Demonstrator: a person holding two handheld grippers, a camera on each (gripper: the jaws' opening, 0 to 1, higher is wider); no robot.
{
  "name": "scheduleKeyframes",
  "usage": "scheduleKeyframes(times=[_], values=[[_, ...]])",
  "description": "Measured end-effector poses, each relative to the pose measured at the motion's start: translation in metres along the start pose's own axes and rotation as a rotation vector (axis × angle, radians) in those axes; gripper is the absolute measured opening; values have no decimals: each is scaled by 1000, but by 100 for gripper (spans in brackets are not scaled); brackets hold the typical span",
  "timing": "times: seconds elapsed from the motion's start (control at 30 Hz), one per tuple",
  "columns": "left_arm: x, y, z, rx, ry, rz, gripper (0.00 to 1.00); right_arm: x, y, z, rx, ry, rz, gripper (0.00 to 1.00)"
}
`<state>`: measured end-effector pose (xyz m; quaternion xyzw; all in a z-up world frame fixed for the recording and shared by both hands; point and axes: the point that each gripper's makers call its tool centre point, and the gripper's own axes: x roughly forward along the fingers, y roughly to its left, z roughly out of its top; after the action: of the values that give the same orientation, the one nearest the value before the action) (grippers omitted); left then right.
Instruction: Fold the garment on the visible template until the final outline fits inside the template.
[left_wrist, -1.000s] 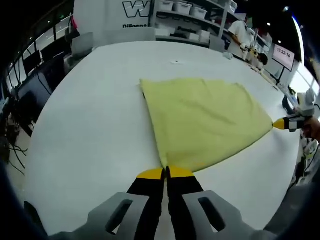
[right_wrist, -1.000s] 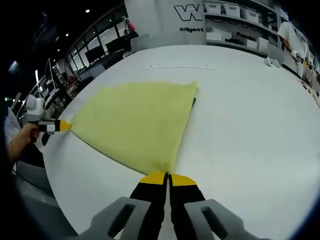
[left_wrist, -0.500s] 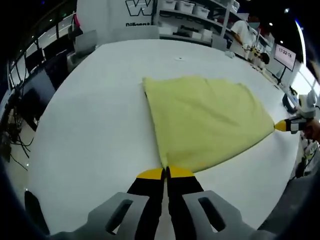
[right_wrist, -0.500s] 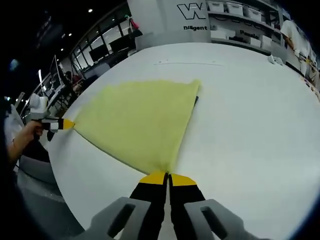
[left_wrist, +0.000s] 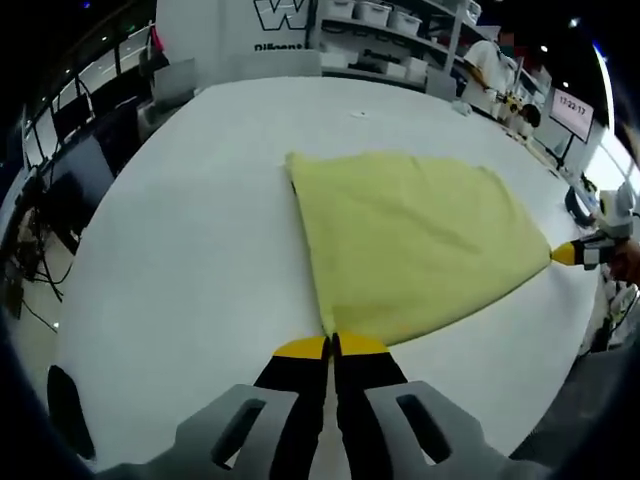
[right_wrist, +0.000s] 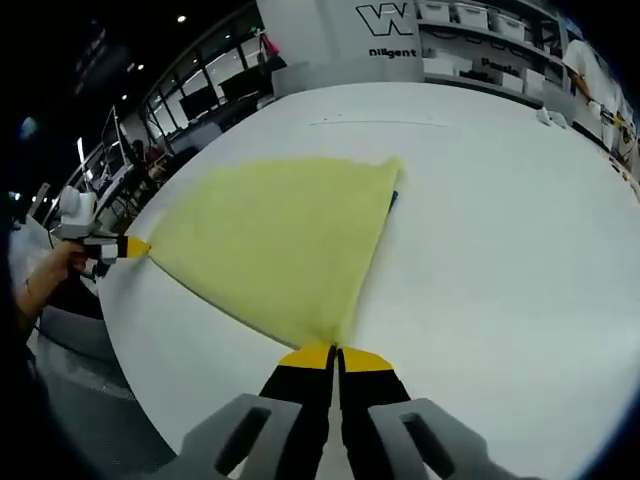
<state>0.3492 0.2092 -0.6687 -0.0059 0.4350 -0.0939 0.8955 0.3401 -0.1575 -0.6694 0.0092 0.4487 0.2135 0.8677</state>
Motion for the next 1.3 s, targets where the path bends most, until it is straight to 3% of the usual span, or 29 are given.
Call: scheduleKeyframes(times=[0.17, 0.23, 0.3, 0.4, 0.57, 0.63, 0.77, 0.9, 1.03, 1.3], values=[[1, 1, 0, -22, -12, 13, 4, 2, 0, -1, 22, -10, -13, 0], [-1, 0, 2, -9, -25, 8, 7, 3, -1, -1, 92, -24, -30, 0], [-6, 3, 11, -11, -71, 26, 10, 0, -4, 6, 90, -64, -50, 1], [-14, 2, 21, -21, -105, 22, 17, -10, -1, 18, 62, -120, -75, 19], [-32, -10, 37, -23, -153, -12, 45, -23, 21, 33, 25, -150, -48, 55], [-40, -17, 43, -9, -171, -34, 52, -27, 25, 37, 13, -163, -44, 62], [-59, -34, 51, 6, -194, -81, 74, -41, 41, 51, -4, -192, -34, 75], [-72, -42, 50, 12, -201, -96, 87, -53, 52, 61, -20, -218, -38, 91], [-86, -47, 53, 12, -232, -105, 91, -64, 62, 64, -30, -221, -38, 100], [-114, -60, 55, 38, -255, -115, 99, -83, 77, 55, -27, -222, -36, 99]])
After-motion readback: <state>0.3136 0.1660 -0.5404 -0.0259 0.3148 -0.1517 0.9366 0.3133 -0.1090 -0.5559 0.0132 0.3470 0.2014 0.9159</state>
